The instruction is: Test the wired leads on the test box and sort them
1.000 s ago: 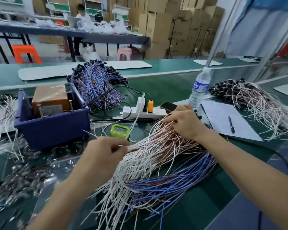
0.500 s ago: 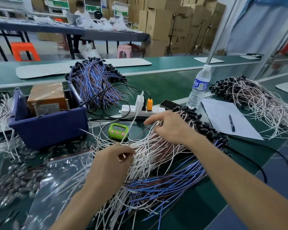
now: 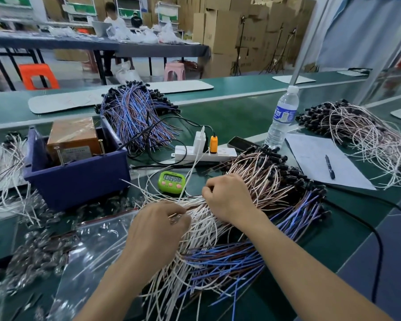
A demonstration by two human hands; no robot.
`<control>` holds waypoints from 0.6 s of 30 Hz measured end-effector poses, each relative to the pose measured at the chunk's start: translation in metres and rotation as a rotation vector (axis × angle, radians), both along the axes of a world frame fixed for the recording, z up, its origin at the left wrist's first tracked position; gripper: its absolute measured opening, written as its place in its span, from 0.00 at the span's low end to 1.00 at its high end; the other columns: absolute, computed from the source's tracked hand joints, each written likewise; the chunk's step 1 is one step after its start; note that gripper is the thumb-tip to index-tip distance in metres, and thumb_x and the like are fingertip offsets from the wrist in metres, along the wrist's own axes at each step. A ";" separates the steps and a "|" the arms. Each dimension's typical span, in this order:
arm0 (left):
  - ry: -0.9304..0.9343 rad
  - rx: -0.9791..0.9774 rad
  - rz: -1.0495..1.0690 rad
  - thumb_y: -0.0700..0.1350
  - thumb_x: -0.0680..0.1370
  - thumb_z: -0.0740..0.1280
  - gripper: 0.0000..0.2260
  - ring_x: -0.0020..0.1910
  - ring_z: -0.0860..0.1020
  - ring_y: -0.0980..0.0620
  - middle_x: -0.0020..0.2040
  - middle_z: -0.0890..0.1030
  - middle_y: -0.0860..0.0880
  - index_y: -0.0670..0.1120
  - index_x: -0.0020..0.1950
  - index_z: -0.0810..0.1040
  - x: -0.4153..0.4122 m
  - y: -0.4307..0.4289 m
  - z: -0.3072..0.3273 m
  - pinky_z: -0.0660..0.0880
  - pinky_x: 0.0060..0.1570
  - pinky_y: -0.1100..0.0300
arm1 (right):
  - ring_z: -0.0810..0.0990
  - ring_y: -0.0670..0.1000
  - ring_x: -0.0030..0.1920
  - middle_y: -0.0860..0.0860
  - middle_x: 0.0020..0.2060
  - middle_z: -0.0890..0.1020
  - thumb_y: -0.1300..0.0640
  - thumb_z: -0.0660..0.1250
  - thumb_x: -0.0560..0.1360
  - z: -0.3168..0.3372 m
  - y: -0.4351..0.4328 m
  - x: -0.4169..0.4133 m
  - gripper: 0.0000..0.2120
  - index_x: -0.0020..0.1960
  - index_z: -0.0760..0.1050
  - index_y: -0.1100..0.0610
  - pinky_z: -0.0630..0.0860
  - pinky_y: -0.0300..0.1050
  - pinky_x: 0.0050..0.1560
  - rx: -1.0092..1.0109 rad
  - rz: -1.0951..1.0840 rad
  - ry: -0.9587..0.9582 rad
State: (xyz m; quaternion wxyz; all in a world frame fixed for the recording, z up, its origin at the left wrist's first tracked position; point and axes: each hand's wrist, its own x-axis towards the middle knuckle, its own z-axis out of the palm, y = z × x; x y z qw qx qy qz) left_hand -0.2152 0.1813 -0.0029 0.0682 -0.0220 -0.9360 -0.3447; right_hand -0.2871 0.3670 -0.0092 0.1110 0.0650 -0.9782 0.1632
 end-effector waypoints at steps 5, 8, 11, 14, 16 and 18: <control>0.031 0.010 0.094 0.59 0.79 0.70 0.11 0.58 0.79 0.50 0.60 0.84 0.54 0.59 0.58 0.85 -0.003 -0.009 0.010 0.76 0.61 0.49 | 0.77 0.48 0.38 0.45 0.34 0.82 0.56 0.63 0.78 0.016 -0.025 0.009 0.12 0.40 0.84 0.53 0.72 0.46 0.57 -0.252 0.049 0.052; 0.022 0.091 0.129 0.53 0.79 0.70 0.09 0.49 0.83 0.50 0.49 0.87 0.56 0.59 0.57 0.86 -0.005 -0.016 0.021 0.79 0.54 0.50 | 0.79 0.41 0.33 0.46 0.35 0.84 0.56 0.66 0.78 0.025 -0.055 0.022 0.09 0.44 0.86 0.53 0.73 0.35 0.36 -0.415 0.077 0.024; 0.048 0.089 0.191 0.47 0.78 0.69 0.09 0.36 0.82 0.50 0.34 0.84 0.55 0.60 0.51 0.88 -0.006 -0.027 0.035 0.80 0.42 0.50 | 0.77 0.40 0.28 0.46 0.33 0.84 0.57 0.67 0.78 0.028 -0.079 0.032 0.09 0.44 0.86 0.53 0.67 0.31 0.26 -0.545 0.109 -0.001; 0.080 -0.029 0.236 0.48 0.77 0.70 0.09 0.37 0.82 0.51 0.36 0.86 0.56 0.61 0.52 0.87 -0.008 -0.047 0.053 0.80 0.46 0.52 | 0.81 0.42 0.35 0.44 0.36 0.85 0.58 0.66 0.77 0.030 -0.096 0.041 0.09 0.46 0.86 0.52 0.74 0.33 0.34 -0.601 0.118 -0.004; 0.106 -0.221 0.286 0.51 0.75 0.72 0.11 0.43 0.80 0.50 0.43 0.87 0.55 0.63 0.55 0.85 -0.009 -0.066 0.065 0.77 0.52 0.53 | 0.81 0.42 0.36 0.44 0.35 0.85 0.58 0.66 0.75 0.031 -0.110 0.045 0.10 0.44 0.86 0.52 0.74 0.33 0.34 -0.648 0.158 -0.019; 0.071 -0.340 0.320 0.52 0.73 0.72 0.12 0.48 0.79 0.48 0.51 0.86 0.52 0.65 0.55 0.84 -0.008 -0.089 0.078 0.74 0.53 0.53 | 0.81 0.42 0.36 0.43 0.36 0.86 0.60 0.66 0.74 0.035 -0.130 0.049 0.10 0.44 0.87 0.53 0.74 0.32 0.35 -0.689 0.253 -0.063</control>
